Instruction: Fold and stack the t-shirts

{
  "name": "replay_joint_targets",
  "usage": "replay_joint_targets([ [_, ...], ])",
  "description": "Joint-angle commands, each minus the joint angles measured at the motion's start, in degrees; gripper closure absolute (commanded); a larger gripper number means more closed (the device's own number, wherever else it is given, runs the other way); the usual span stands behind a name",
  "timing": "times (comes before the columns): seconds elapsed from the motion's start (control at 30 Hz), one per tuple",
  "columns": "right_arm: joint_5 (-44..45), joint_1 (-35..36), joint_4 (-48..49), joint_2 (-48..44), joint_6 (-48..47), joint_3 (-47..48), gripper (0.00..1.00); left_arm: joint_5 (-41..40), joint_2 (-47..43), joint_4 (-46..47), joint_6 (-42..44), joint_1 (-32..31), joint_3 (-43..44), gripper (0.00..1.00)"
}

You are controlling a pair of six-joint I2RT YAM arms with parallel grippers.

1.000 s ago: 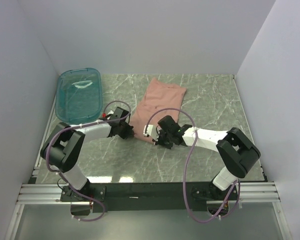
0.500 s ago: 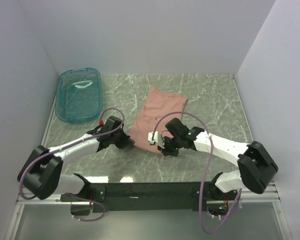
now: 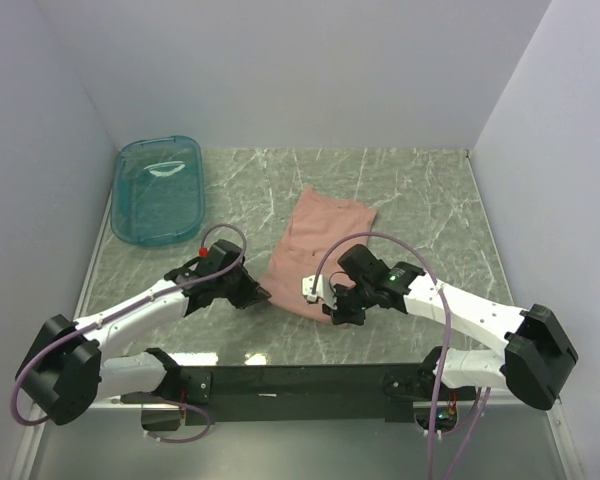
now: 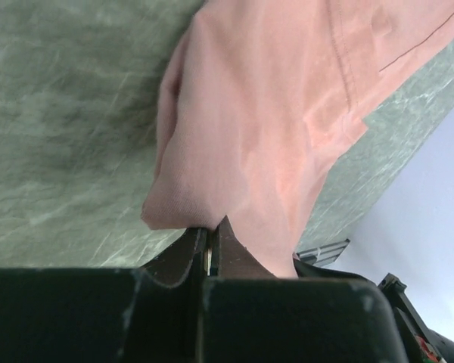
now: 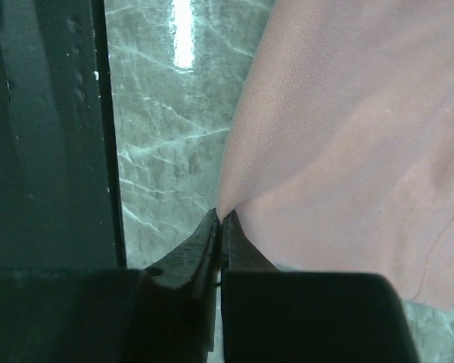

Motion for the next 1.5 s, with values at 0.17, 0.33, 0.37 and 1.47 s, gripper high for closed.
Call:
replay_joint_targets([
  [0.17, -0.1, -10.6, -1.4, -0.1, -1.6, 7.3, 1.0, -3.4, 9.8, 3.0, 7.2, 2.1, 15.1, 1.0],
  [0.33, 3.6, -18.0, 1.7, 6.1, -1.4, 13.6, 1.0, -0.6, 21.5, 7.1, 11.3, 6.0, 26.4, 1.0],
  [0.37, 4.3, -18.9, 2.9, 7.3, -1.2, 14.6, 1.0, 0.0, 23.5, 7.6, 11.8, 7.1, 28.5, 1.0],
  [1.47, 15.8, -33.9, 14.6, 29.6, 10.8, 31.6, 1.0, 12.5, 74.3, 20.6, 11.3, 9.3, 84.6, 0.99],
])
